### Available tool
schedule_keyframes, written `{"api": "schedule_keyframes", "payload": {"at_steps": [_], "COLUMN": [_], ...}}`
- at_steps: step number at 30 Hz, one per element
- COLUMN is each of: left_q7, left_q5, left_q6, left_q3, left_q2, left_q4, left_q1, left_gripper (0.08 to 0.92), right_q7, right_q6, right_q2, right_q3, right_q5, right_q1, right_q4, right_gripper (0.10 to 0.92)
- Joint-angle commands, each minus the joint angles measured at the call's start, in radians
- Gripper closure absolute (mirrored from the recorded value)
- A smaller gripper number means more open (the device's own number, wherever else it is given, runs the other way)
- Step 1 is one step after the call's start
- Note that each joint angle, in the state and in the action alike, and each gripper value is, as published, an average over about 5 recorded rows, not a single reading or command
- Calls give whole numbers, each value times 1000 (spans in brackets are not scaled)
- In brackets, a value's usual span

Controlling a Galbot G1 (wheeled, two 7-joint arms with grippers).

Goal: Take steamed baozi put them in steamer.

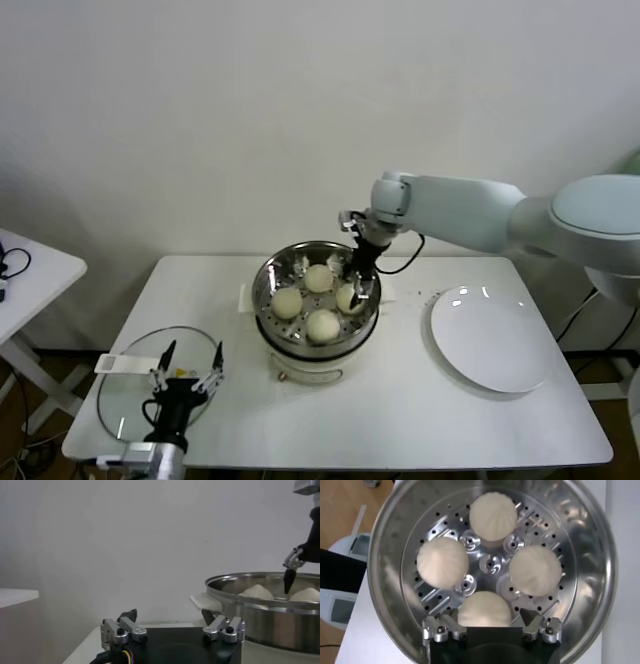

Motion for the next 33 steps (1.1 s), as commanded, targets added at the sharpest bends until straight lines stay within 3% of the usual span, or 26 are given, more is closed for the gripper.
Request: {"api": "schedule_keyframes", "payload": {"at_steps": [1,9,18,26,33], "left_q7": [0,0,-4,-2,-9], "left_q5": [1,4,12,57,74], "left_q6": [2,4,-10,-27,-28], "left_q3": [1,-1,-6,0,10], "left_q2": [0,1,6,13,-4], "left_q4": [1,1,13,2,-15], "left_q1": [-2,-8,-1,18,25], "left_gripper": [177,177,177,177,177], "right_q7": [-30,26,120,323,473], "right_q6": [6,17,-15,3,66], "right_q2": [0,-68,-302,-571,-749], "right_q3": [4,39,161,428,885], "right_q5": [46,79,17,-80,-211], "right_q1": [37,93,85,-141,-527], "right_q4": [0,58,265,459,560], "right_gripper": [203,203,203,203,203]}}
